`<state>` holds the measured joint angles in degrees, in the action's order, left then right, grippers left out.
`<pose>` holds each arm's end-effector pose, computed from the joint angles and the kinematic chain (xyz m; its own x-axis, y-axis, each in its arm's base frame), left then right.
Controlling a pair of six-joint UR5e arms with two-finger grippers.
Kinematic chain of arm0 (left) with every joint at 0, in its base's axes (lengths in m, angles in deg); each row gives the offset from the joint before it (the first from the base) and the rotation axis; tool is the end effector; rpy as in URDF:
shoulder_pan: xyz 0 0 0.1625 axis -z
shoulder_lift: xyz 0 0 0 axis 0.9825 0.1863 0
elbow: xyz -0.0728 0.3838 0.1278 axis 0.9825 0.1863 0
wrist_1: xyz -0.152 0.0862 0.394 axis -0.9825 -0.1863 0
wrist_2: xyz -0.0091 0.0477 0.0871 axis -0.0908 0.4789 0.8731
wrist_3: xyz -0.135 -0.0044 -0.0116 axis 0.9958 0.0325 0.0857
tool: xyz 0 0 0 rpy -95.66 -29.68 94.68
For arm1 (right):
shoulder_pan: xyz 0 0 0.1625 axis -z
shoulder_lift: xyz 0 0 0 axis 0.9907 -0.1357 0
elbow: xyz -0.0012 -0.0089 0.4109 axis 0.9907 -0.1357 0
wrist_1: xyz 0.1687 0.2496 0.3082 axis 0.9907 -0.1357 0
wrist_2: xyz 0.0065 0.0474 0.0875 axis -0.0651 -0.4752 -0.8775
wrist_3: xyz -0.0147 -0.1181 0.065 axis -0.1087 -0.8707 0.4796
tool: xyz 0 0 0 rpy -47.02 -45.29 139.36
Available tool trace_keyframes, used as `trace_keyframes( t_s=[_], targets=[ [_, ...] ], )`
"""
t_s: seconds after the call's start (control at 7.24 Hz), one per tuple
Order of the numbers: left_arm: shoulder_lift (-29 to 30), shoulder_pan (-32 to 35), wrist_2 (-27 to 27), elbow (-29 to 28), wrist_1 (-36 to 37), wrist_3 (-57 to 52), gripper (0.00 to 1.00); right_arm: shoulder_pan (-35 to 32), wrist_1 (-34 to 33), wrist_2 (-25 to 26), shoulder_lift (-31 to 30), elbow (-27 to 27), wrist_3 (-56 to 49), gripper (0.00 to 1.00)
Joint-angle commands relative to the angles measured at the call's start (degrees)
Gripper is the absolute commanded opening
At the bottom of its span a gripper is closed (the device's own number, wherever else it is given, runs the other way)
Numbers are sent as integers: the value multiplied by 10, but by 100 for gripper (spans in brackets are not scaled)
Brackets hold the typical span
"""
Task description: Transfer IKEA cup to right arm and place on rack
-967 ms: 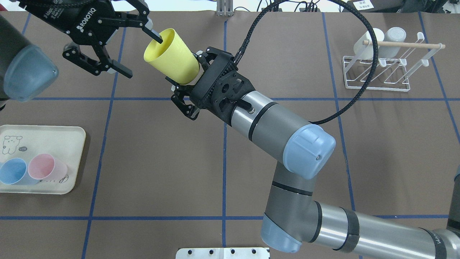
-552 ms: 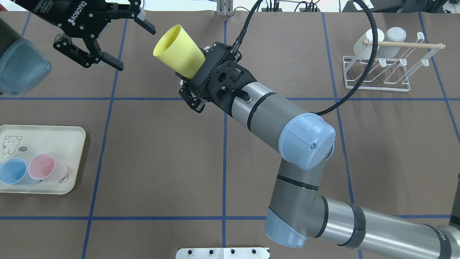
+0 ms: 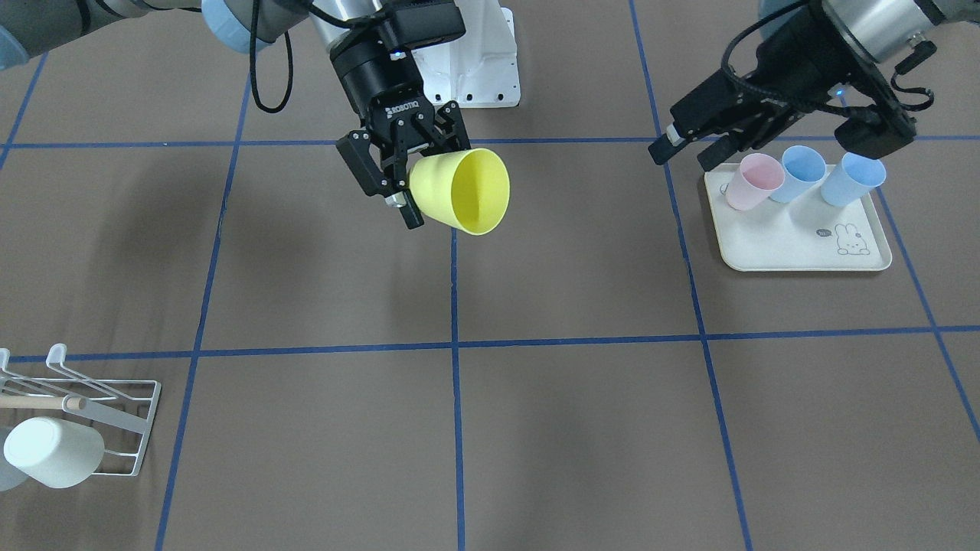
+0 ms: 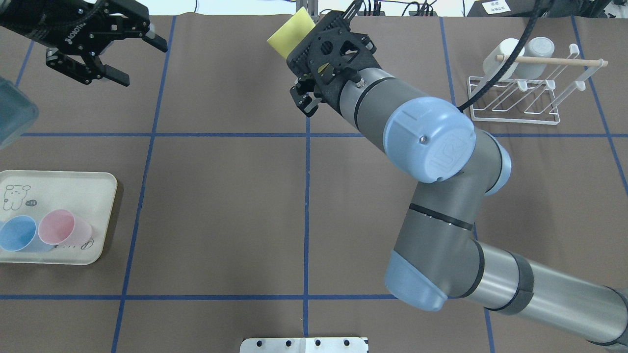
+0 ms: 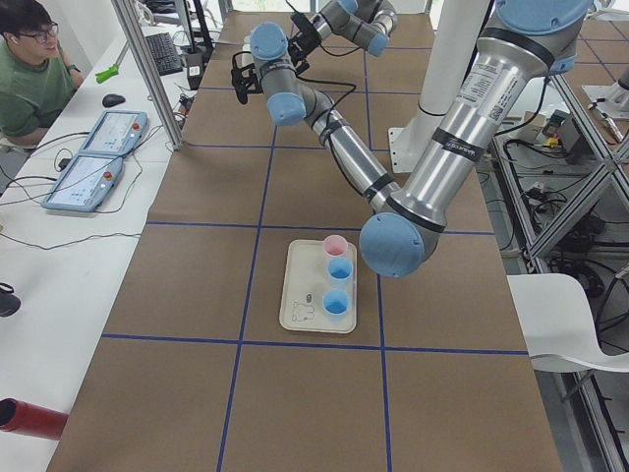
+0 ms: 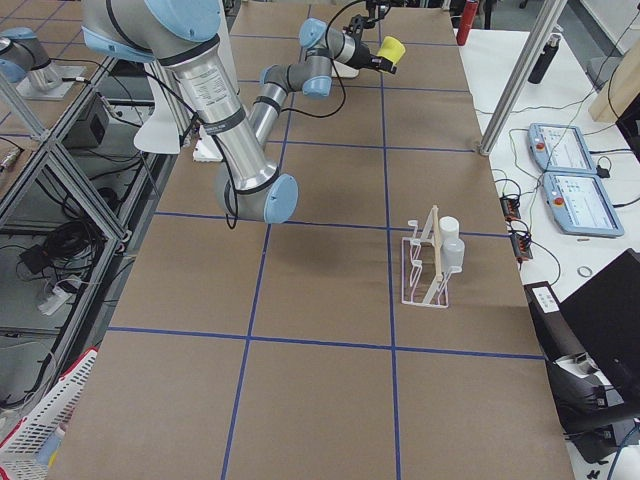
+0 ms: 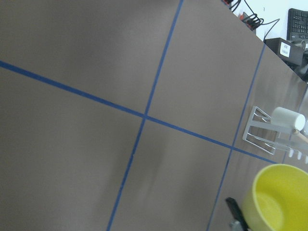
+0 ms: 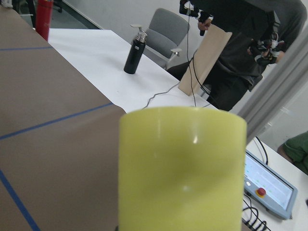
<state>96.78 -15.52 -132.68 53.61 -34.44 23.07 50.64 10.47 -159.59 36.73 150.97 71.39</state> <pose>0.2346 -0.5329 0.1915 0.2125 -0.2326 -0.9491 0.1923 0.9622 -0.1928 -0.4371 -0.4788 0.0700 0.7870 -0.5689 0.2389 -0.0872 0.2808 0.9558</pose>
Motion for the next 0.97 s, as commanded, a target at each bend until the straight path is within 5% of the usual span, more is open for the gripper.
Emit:
trace_keyframes(
  t_s=[0.0,0.14,0.28,0.41,0.83],
  targets=[
    [-46,2,56,5,51,-139,100,-81,-58,-94,-16,9,-5,43],
    [-47,9,69,8,87,-195,100,-119,-55,-165,-18,10,-88,47],
    [-48,25,71,9,111,-228,100,-135,-57,-171,-51,14,-57,25],
    [-59,33,71,10,113,-237,100,-161,-57,-174,-80,14,-53,19],
    [-75,36,71,26,113,-243,100,-249,-52,-197,-165,56,-196,18]
  ],
)
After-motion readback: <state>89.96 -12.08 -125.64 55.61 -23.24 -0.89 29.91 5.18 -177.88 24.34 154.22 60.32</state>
